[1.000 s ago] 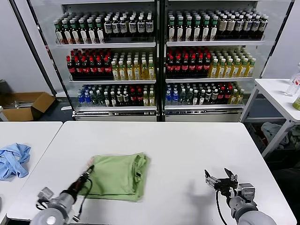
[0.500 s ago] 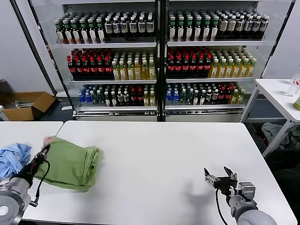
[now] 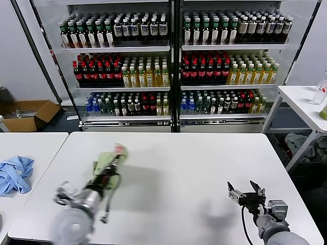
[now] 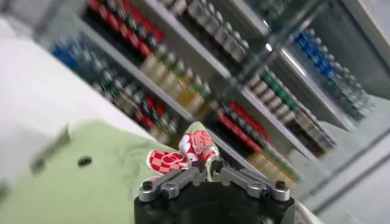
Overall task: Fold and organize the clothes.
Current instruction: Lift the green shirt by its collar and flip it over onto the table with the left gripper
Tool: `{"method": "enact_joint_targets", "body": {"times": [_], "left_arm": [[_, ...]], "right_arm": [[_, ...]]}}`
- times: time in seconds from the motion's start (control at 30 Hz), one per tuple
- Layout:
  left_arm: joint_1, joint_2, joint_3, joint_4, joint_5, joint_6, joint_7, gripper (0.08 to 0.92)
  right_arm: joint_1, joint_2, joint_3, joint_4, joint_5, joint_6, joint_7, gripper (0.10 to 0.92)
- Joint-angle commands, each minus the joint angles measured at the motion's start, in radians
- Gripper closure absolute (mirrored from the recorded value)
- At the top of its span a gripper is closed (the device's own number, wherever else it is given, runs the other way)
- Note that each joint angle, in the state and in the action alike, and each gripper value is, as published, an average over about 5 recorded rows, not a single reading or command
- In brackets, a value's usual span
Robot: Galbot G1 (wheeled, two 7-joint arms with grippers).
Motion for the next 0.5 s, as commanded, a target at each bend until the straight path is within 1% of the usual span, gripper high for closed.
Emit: {"method": "enact_joint_targets", "body": {"times": [0.03,0.13,0.23,0.33,0.37,0.5], "left_arm": [[-0.101,-0.244,0.344,0.130,0.096,-0.012,-0.053,0.894],[-0.142,-0.257,0.361,0.230,0.190,-0.029,-0.036,0.894],[-0.177,-0.256,0.365,0.281,0.301,-0.052,0.002,0.872],[-0.180,-0.227,0.373,0.254,0.375,-0.073,0.060,0.803],[-0.172,-0.212,0.379,0.233,0.385,-0.075,0.076,0.769],[-0.108,-0.152,0.399,0.126,0.395,-0.068,0.111,0.656]], "right_arm": [[-0.025,-0.004,0.054,0.026,0.013,-0.001,-0.001,0.203],[-0.021,0.001,0.053,0.025,0.013,-0.001,-0.004,0.202],[-0.014,0.003,0.046,0.025,0.013,0.000,-0.008,0.203],[0.002,0.005,0.028,0.022,0.013,0.001,-0.011,0.203],[0.010,0.006,0.019,0.021,0.014,0.002,-0.012,0.203],[0.055,0.017,-0.040,0.007,0.024,0.006,-0.012,0.202]]}}
